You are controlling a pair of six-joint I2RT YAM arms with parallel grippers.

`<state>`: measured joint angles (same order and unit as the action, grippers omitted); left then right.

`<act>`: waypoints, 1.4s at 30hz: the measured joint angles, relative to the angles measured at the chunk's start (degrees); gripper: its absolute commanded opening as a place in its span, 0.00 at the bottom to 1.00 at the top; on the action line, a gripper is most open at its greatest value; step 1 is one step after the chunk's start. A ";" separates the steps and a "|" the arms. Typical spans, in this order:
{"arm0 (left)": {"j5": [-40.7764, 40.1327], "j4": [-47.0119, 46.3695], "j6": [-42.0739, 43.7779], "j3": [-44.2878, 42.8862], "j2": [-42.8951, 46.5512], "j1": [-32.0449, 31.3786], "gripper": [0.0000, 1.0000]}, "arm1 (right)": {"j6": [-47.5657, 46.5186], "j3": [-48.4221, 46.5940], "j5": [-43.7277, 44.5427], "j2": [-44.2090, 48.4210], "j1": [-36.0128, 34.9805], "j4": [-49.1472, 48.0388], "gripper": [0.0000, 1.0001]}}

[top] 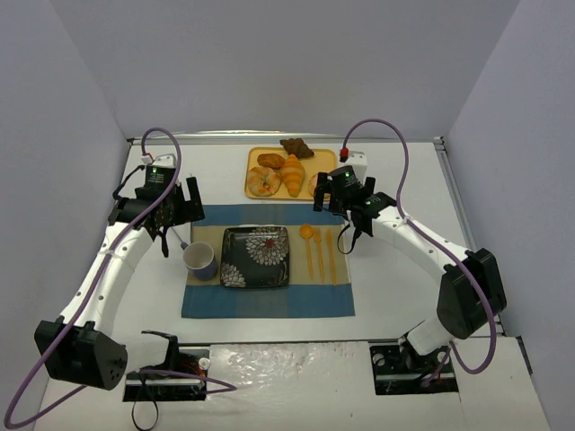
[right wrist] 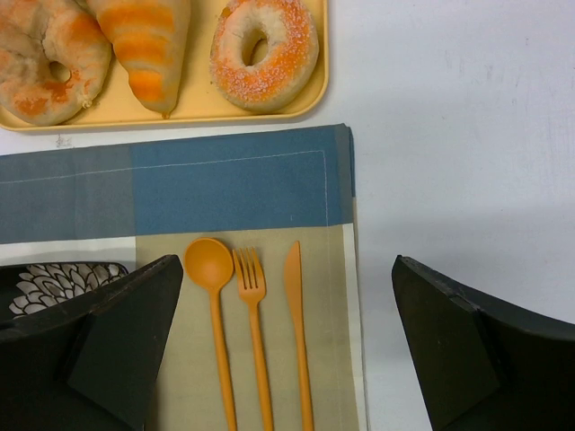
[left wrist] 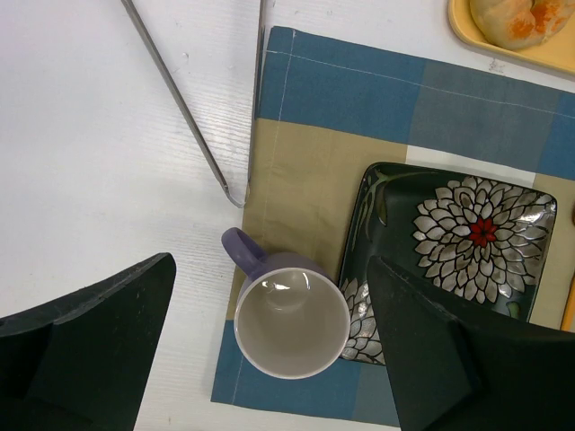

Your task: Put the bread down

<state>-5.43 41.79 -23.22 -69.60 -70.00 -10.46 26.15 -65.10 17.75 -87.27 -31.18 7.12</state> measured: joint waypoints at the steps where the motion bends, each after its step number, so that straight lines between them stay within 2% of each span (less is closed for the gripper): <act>1: 0.00 -0.01 0.00 0.00 0.00 0.00 0.86 | 0.00 0.00 0.07 0.02 0.00 -0.01 1.00; 17: -0.01 -0.01 0.00 0.00 0.00 0.00 0.86 | 0.00 0.00 0.76 0.34 0.00 0.01 1.00; 22: -0.74 -0.01 -0.15 0.00 0.00 0.00 0.96 | -0.02 0.23 0.95 0.61 0.00 0.01 1.00; 28: -4.57 -0.03 -0.58 -0.16 -0.73 0.23 0.97 | -0.06 0.94 0.99 1.04 0.00 0.03 1.00; 36: -7.75 -3.10 -4.04 -1.42 -10.04 5.23 0.97 | -0.22 0.94 0.95 1.20 0.00 -0.01 1.00; 42: -4.61 -7.54 -6.34 -2.05 -18.64 9.67 0.97 | -0.30 0.94 0.90 1.60 0.00 -0.01 1.00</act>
<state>-10.04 34.25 -29.56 -71.65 -88.64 -0.79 25.85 -64.16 18.65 -85.67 -31.18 7.11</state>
